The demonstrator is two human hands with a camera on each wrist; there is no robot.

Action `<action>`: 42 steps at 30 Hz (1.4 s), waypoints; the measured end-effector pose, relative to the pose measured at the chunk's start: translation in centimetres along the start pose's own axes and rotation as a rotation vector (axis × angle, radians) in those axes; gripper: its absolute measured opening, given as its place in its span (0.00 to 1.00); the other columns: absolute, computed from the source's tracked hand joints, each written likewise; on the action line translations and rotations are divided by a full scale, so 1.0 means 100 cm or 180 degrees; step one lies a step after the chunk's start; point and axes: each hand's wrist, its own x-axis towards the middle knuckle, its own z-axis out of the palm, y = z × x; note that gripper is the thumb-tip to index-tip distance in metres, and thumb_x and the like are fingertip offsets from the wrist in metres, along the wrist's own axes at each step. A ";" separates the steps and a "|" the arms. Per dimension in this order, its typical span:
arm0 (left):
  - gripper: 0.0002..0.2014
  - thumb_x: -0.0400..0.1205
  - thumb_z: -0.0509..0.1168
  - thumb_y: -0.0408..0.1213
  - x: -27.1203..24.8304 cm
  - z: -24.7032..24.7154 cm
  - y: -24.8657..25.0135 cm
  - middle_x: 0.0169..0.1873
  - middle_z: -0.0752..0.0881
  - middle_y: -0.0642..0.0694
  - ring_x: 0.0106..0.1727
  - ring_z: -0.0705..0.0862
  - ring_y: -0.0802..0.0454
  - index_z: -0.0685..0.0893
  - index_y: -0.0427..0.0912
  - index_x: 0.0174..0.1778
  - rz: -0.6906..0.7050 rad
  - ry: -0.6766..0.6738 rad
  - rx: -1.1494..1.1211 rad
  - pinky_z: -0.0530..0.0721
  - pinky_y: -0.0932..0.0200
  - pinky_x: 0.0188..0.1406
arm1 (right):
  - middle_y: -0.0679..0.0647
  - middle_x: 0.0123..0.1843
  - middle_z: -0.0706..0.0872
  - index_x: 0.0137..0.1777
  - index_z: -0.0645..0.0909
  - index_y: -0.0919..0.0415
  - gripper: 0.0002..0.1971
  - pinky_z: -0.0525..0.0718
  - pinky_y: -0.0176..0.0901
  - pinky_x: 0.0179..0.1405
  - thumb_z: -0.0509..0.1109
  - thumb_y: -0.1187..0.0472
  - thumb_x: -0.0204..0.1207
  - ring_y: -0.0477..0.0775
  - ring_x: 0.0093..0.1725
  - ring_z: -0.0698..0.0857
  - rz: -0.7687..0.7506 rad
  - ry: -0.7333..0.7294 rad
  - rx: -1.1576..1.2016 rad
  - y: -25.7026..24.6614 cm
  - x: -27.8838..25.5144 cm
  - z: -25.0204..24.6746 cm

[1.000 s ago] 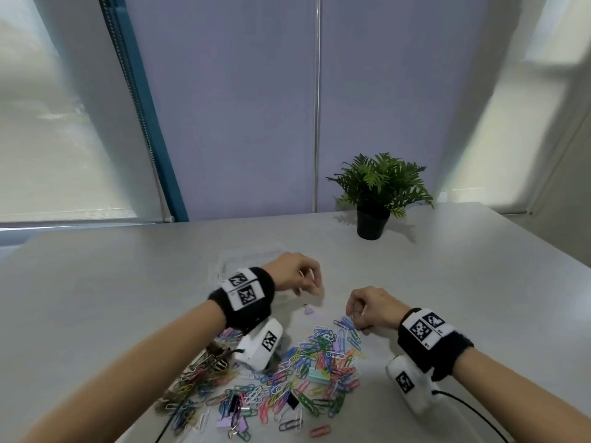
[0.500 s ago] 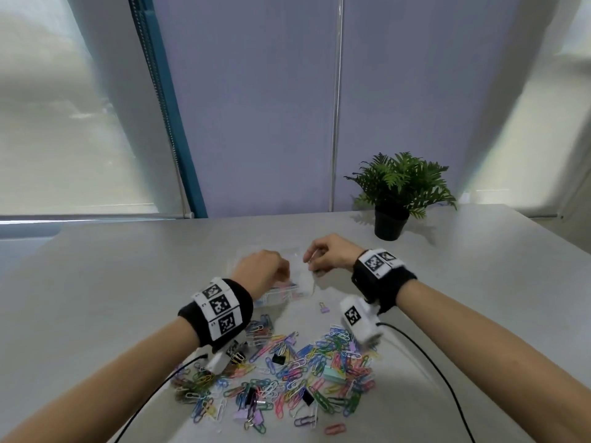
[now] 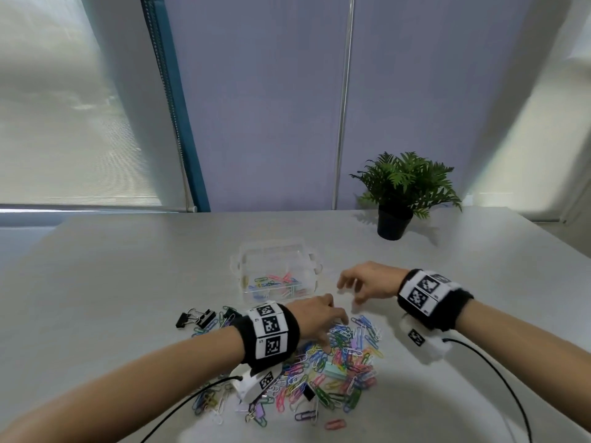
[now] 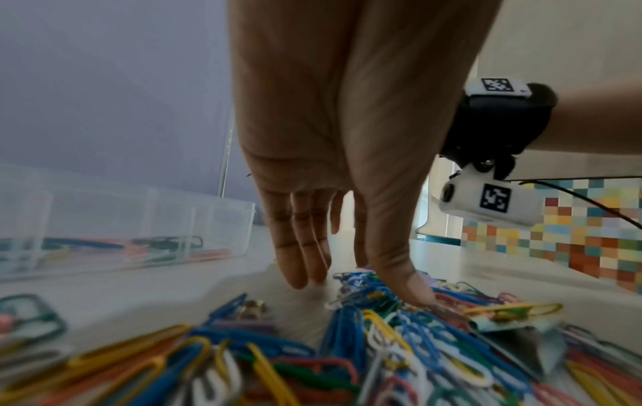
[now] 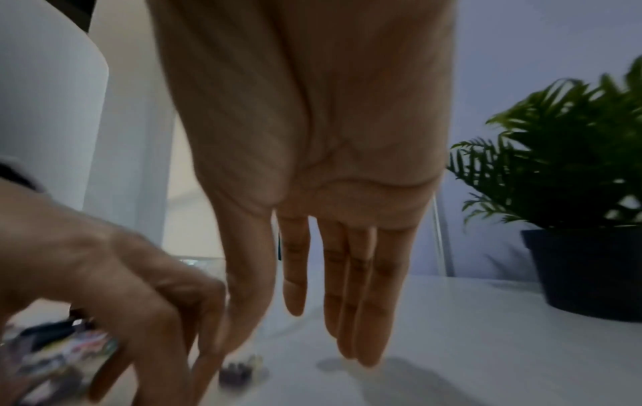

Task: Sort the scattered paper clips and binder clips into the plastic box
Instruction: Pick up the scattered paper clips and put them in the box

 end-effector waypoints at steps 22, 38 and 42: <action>0.10 0.73 0.72 0.24 -0.009 -0.042 -0.048 0.31 0.83 0.51 0.24 0.82 0.70 0.84 0.31 0.50 -0.0088 0.0709 -0.1845 0.83 0.76 0.32 | 0.46 0.33 0.77 0.40 0.75 0.53 0.14 0.77 0.41 0.41 0.73 0.72 0.67 0.56 0.45 0.84 0.0265 0.0488 0.0489 0.013 -0.013 0.051; 0.12 0.77 0.64 0.23 -0.019 -0.062 -0.113 0.52 0.89 0.39 0.45 0.84 0.52 0.86 0.33 0.54 -0.1048 0.1013 -0.0761 0.76 0.78 0.34 | 0.50 0.32 0.82 0.42 0.81 0.59 0.13 0.80 0.29 0.26 0.77 0.74 0.62 0.44 0.30 0.81 0.0322 0.0545 0.1555 0.022 -0.017 0.040; 0.09 0.77 0.64 0.23 -0.021 -0.063 -0.100 0.48 0.88 0.37 0.50 0.86 0.43 0.86 0.33 0.50 -0.0977 0.1662 -0.0513 0.74 0.69 0.36 | 0.53 0.32 0.84 0.43 0.82 0.61 0.11 0.81 0.31 0.26 0.74 0.77 0.65 0.43 0.28 0.83 0.0206 0.0607 0.1974 0.023 -0.015 0.026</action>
